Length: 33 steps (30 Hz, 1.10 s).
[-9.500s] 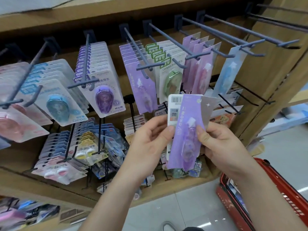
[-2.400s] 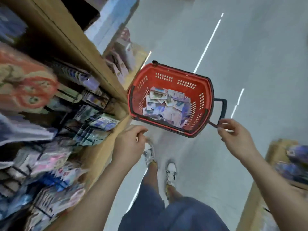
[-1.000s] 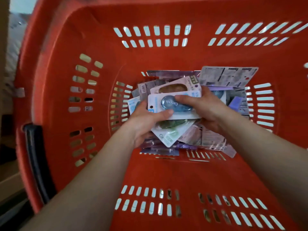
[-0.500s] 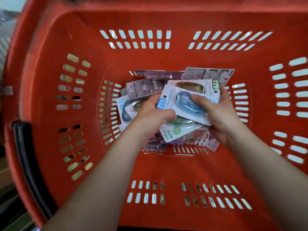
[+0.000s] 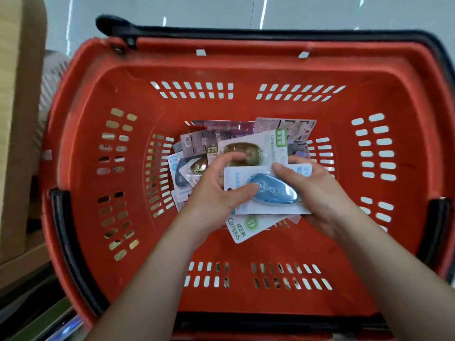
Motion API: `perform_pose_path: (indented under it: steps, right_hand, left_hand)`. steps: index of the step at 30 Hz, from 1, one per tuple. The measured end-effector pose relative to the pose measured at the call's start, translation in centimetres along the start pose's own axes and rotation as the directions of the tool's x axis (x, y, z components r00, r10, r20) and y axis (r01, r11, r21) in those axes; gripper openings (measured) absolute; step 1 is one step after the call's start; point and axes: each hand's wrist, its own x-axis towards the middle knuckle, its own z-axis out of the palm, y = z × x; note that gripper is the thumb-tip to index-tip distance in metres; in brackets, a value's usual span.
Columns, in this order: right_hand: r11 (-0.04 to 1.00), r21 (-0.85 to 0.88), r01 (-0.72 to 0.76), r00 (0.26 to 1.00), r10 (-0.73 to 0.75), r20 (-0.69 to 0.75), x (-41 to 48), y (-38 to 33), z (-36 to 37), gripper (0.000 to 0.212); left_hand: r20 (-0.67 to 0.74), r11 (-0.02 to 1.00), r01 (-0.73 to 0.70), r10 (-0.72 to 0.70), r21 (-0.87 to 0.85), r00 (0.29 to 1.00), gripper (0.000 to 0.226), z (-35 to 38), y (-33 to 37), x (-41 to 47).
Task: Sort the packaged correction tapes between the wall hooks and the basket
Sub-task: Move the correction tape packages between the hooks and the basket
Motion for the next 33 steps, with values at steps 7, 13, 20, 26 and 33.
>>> perform_pose_path:
  steps: [7, 13, 20, 26, 33]
  right_hand:
    - [0.999, 0.016, -0.049, 0.993, 0.047, 0.113, -1.9, 0.0, -0.1, 0.042]
    - [0.998, -0.03, 0.062, 0.994, -0.065, -0.089, -2.0, 0.4, -1.1, 0.067]
    - [0.988, -0.12, -0.096, 0.966, 0.122, 0.229, -2.7, -0.2, -3.9, 0.06]
    - [0.977, -0.109, -0.184, 0.953, 0.204, 0.223, -0.8, -0.1, -5.0, 0.056]
    - [0.989, -0.025, -0.148, 0.981, 0.143, -0.131, 2.9, 3.0, -5.1, 0.052]
  left_hand:
    - [-0.1, 0.989, -0.026, 0.041, 0.146, 0.994, 0.032, 0.7, 0.2, -0.8]
    - [-0.084, 0.991, 0.134, -0.135, -0.011, 0.987, 0.033, 1.1, 0.9, 0.1]
    - [0.198, 0.979, 0.122, -0.155, 0.165, 0.968, 0.047, 0.7, 1.8, 1.9]
    - [0.221, 0.948, 0.034, -0.108, 0.316, 0.969, 0.056, 1.9, 2.6, 5.4]
    - [-0.146, 0.441, 0.076, 0.127, 0.894, 0.981, 0.061, 0.4, -2.2, 14.8]
